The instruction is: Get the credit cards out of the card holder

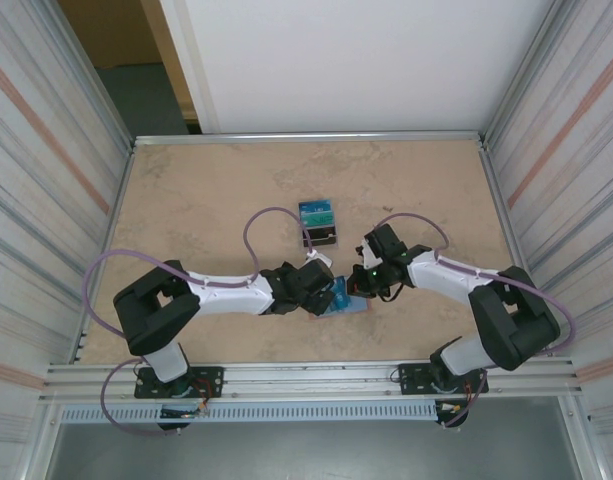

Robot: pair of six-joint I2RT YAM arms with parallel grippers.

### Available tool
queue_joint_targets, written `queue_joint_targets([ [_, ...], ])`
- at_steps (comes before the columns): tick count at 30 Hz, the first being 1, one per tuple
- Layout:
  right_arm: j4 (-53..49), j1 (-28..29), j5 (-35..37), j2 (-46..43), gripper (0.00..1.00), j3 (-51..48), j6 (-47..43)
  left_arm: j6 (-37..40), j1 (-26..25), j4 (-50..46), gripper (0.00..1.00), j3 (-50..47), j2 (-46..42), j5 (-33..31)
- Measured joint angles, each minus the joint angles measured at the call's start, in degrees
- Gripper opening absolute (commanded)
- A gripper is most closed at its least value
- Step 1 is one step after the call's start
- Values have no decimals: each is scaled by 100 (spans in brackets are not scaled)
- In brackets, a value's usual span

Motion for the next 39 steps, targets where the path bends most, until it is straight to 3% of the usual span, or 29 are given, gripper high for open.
queue_joint_targets([
  [5,114,-44,-155,-129,13,-103,13,0,0,0,99,26,42,-2],
  [13,822,-44,-704,-160,21,-466,271,-2,0,17,99,63,85,2],
  [19,1207,-44,-852,-160,19,-584,378,-7,4,22,99,63,85,46],
  [23,1410,-44,-892,-160,6,-612,479,-28,11,22,99,63,85,85],
  [27,1392,-44,-833,-160,1,-610,457,-61,13,20,99,63,85,85],
  [39,-155,-44,308,-1169,0,-164,-125,-50,28,-120,99,35,-24,85],
])
